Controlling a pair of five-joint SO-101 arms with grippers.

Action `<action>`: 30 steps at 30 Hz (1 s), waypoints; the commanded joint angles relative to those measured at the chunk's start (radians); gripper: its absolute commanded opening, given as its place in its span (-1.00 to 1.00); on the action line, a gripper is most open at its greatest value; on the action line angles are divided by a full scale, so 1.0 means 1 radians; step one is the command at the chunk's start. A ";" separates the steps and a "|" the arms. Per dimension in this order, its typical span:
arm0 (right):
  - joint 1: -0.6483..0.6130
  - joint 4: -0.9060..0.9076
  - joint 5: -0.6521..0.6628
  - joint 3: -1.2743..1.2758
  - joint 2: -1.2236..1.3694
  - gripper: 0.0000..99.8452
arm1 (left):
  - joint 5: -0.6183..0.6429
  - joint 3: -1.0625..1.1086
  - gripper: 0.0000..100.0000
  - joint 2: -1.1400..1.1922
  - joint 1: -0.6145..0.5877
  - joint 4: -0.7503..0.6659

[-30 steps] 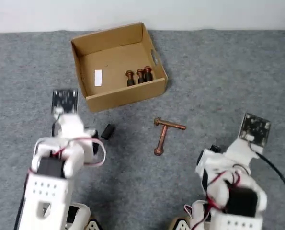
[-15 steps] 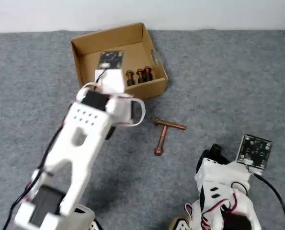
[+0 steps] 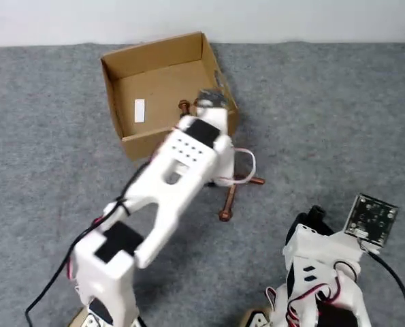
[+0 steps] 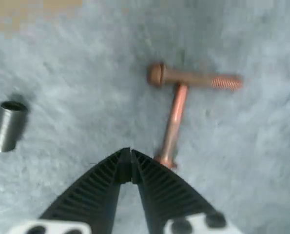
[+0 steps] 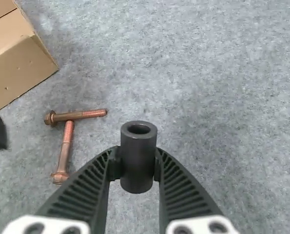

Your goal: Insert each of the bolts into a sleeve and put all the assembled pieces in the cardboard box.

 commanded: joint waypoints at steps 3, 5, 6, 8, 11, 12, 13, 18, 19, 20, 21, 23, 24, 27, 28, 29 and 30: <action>0.015 -0.025 0.011 -0.009 -0.002 -0.98 | -0.043 -0.130 -0.58 0.110 0.051 0.107; 0.015 -0.025 0.011 -0.008 -0.002 -0.98 | -0.043 -0.174 -0.51 0.161 0.051 0.137; 0.015 -0.025 0.011 -0.008 -0.002 -0.98 | -0.043 -0.194 -0.51 0.186 0.051 0.150; 0.015 -0.025 0.011 -0.008 -0.002 -0.98 | -0.043 -0.232 -0.51 0.235 0.051 0.164; 0.015 -0.025 0.011 -0.008 -0.002 -0.98 | -0.043 -0.285 -0.51 0.301 0.046 0.169; 0.015 -0.025 0.011 -0.008 -0.002 -0.98 | -0.041 -0.302 -0.51 0.321 0.044 0.169; 0.015 -0.025 0.011 -0.008 -0.002 -0.98 | -0.041 -0.317 -0.51 0.339 0.043 0.167; 0.012 -0.025 0.011 -0.005 -0.002 -0.98 | -0.025 -0.395 -0.64 0.434 0.043 0.163; 0.012 -0.025 0.011 -0.005 -0.002 -0.98 | -0.017 -0.412 -0.73 0.454 0.041 0.163; 0.012 -0.025 0.011 -0.005 -0.002 -0.98 | -0.015 -0.430 -0.84 0.473 0.041 0.164; 0.012 -0.025 0.011 -0.005 -0.002 -0.98 | -0.015 -0.447 -0.97 0.489 0.041 0.167; 0.012 -0.025 0.011 -0.005 -0.002 -0.98 | -0.003 -0.467 -0.96 0.508 0.043 0.184; 0.012 -0.025 0.011 -0.005 -0.002 -0.98 | 0.020 -0.481 -0.99 0.509 0.043 0.201; 0.012 -0.025 0.011 -0.005 -0.002 -0.98 | 0.075 -0.522 -0.99 0.480 0.046 0.229; 0.012 -0.025 0.011 -0.005 -0.002 -0.98 | 0.094 -0.526 -0.99 0.454 0.046 0.229; 0.012 -0.025 0.011 -0.005 -0.002 -0.98 | 0.110 -0.527 -0.99 0.422 0.044 0.229; 0.012 -0.025 0.011 -0.005 -0.002 -0.98 | 0.124 -0.527 -0.99 0.387 0.046 0.229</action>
